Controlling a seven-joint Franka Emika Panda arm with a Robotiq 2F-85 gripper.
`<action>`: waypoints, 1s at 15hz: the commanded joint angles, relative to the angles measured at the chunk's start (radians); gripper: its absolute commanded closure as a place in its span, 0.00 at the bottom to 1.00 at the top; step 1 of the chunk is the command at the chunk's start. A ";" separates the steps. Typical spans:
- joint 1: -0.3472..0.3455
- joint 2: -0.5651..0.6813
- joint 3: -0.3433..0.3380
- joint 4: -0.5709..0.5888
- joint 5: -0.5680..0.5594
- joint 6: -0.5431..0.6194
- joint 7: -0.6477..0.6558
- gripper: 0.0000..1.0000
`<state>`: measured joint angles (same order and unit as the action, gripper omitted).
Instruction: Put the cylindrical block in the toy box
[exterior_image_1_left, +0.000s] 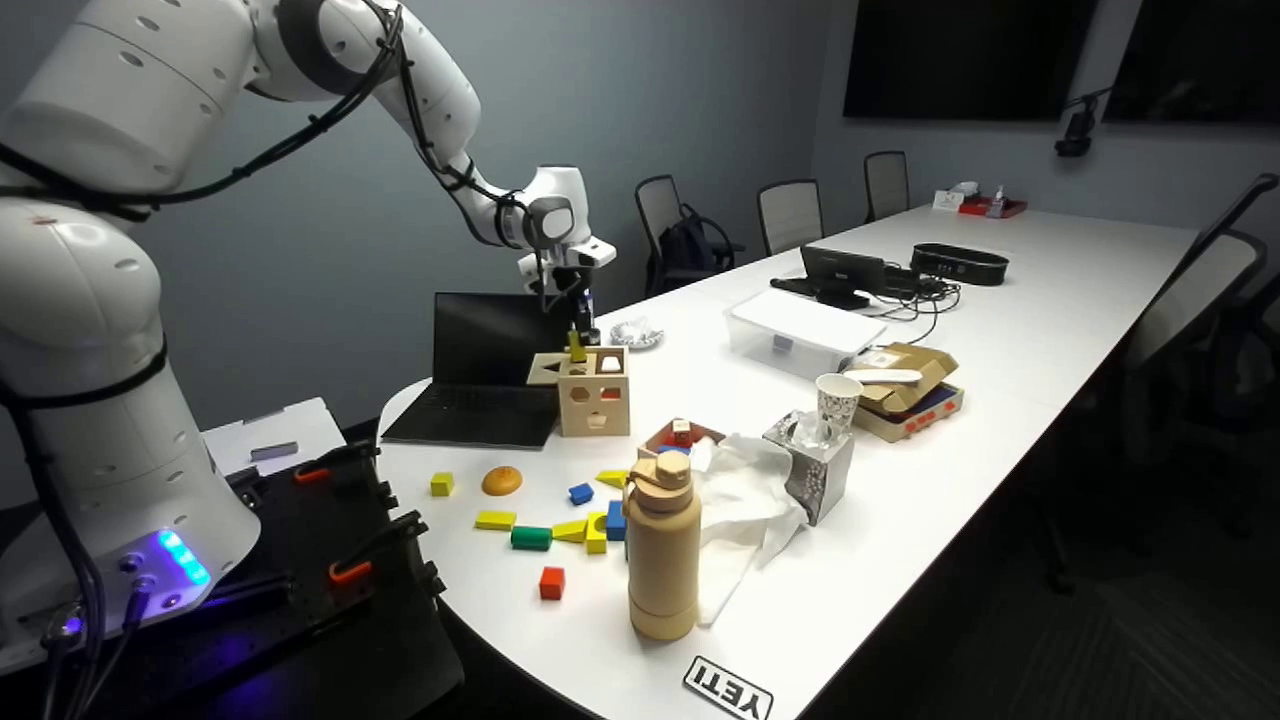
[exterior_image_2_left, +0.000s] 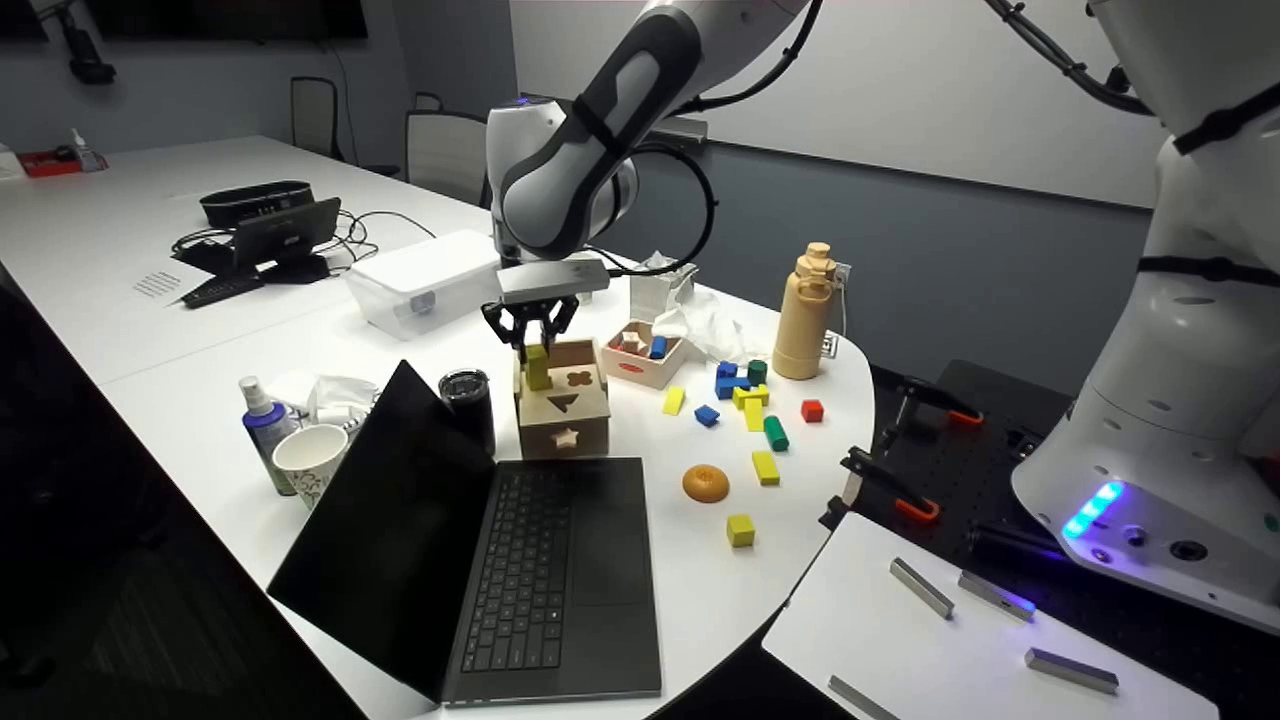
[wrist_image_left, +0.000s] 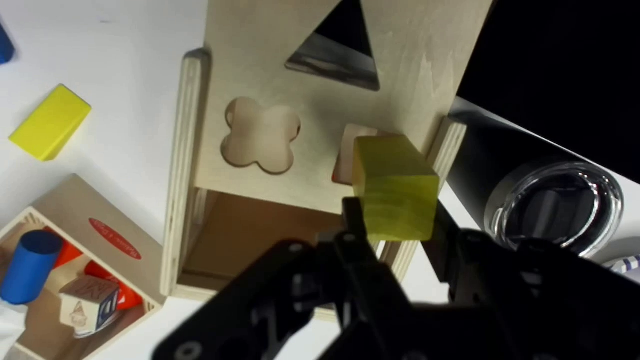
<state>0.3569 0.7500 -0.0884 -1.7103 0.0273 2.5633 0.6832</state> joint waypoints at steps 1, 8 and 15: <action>0.018 -0.065 -0.006 -0.087 -0.002 -0.006 0.075 0.92; 0.025 -0.076 -0.024 -0.126 -0.030 0.003 0.191 0.41; 0.021 -0.069 -0.022 -0.127 -0.044 0.001 0.205 0.00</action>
<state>0.3653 0.7118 -0.1021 -1.8053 0.0051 2.5640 0.8508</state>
